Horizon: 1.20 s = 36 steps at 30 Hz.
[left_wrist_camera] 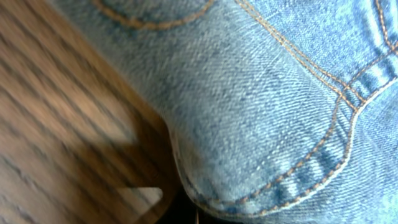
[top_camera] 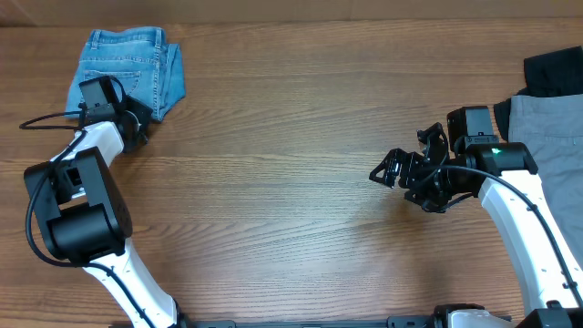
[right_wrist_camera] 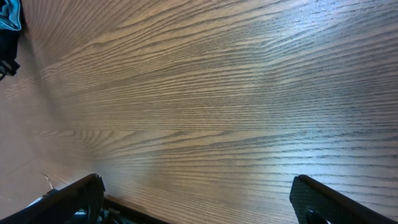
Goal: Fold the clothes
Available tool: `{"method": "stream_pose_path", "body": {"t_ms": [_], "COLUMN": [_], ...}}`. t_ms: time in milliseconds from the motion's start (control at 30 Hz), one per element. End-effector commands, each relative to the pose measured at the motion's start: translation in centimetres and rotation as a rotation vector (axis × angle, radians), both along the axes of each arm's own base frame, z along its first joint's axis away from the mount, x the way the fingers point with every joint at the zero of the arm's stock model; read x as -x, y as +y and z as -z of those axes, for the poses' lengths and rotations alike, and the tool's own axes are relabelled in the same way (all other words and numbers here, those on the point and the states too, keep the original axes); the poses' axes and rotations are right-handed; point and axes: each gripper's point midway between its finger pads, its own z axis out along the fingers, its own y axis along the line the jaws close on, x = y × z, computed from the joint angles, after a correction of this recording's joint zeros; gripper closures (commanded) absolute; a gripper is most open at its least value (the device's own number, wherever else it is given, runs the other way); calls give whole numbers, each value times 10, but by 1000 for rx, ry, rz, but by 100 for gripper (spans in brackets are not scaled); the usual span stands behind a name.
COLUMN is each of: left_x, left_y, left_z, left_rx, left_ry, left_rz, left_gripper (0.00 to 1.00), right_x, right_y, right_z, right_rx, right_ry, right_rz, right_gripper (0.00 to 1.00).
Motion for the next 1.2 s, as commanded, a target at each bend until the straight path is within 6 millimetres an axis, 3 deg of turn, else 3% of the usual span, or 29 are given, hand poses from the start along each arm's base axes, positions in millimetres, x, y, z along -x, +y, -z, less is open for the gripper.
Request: {"method": "stream_pose_path", "body": {"t_ms": [0,167,333,467,567,667,1167], "left_x": [0,-13,-21,-23,-19,-18,-42], "left_y": [16,11,-7,-16,-11,-4,20], "left_z": [5,-4,-4,19,34,35,7], "left_rx": [-60,-52,-46,-25,-28,-58,-158], "left_ry": [-6,-63,-78,-58,-36,-31,-137], "left_rz": [-27,-42,-22,-24,-36,-34,-77], "left_gripper": [96,96,96,96,96,96,95], "right_x": [-2,-2,-2,0,1,1,4], "right_y": [0,0,0,0,0,0,0], "right_z": [-4,-4,-4,-4,-4,-4,-3], "right_rx": [1,0,0,0,1,1,1], "right_ry": [-12,-13,-10,-2,1,1,16], "right_rz": [-3,-3,0,-1,-1,-1,-1], "right_gripper": [0,0,0,0,0,0,0]}}
